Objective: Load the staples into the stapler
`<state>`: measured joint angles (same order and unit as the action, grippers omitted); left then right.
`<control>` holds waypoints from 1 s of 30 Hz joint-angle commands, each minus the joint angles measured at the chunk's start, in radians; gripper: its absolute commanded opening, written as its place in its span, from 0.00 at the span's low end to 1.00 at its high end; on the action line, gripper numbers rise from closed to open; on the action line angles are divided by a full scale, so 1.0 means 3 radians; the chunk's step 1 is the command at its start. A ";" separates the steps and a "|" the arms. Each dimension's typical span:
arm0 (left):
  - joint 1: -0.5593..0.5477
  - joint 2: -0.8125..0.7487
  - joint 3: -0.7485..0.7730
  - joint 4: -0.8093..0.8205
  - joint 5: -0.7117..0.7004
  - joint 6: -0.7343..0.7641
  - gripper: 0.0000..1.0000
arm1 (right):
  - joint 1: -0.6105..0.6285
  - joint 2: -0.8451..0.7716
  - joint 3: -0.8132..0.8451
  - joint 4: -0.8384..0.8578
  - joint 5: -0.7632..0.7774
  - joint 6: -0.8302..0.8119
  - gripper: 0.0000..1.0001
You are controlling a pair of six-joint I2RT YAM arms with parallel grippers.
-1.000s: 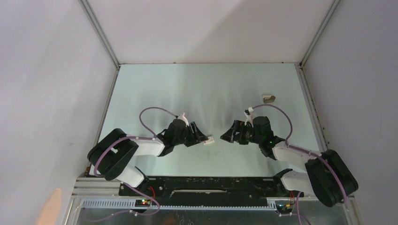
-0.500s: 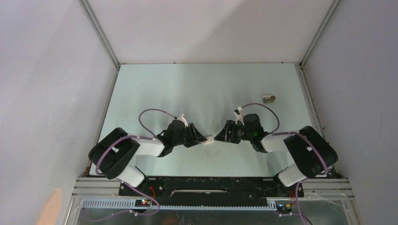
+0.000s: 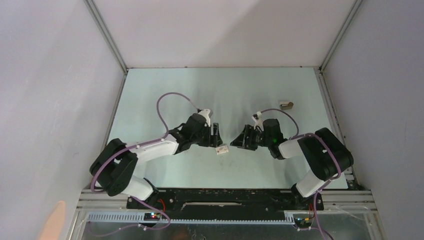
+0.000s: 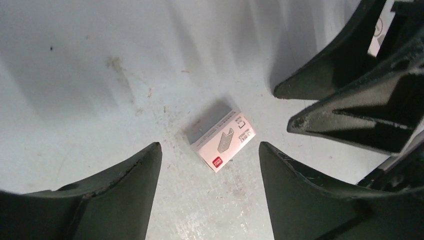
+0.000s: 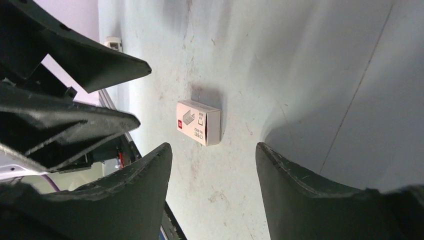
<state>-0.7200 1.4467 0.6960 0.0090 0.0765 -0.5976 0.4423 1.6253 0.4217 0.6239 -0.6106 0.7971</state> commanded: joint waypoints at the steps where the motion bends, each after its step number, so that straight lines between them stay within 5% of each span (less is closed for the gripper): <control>1: -0.0157 0.0129 0.0361 -0.0592 -0.0194 0.0793 0.79 | -0.0139 0.0106 -0.0017 0.0422 -0.0232 0.0089 0.64; 15: -0.0545 0.0743 0.1027 -0.1037 -0.0402 0.1757 0.82 | -0.0419 0.0691 -0.0249 0.1522 -0.0688 0.0610 0.58; 30: -0.0638 0.1097 0.1193 -0.1205 -0.0367 0.1987 0.72 | -0.0321 0.1049 -0.0184 0.1917 -0.0769 0.0825 0.54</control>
<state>-0.8955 1.7554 1.0241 -0.3294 -0.0265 -0.0349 0.3294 1.9045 0.3546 1.1328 -0.8249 1.0298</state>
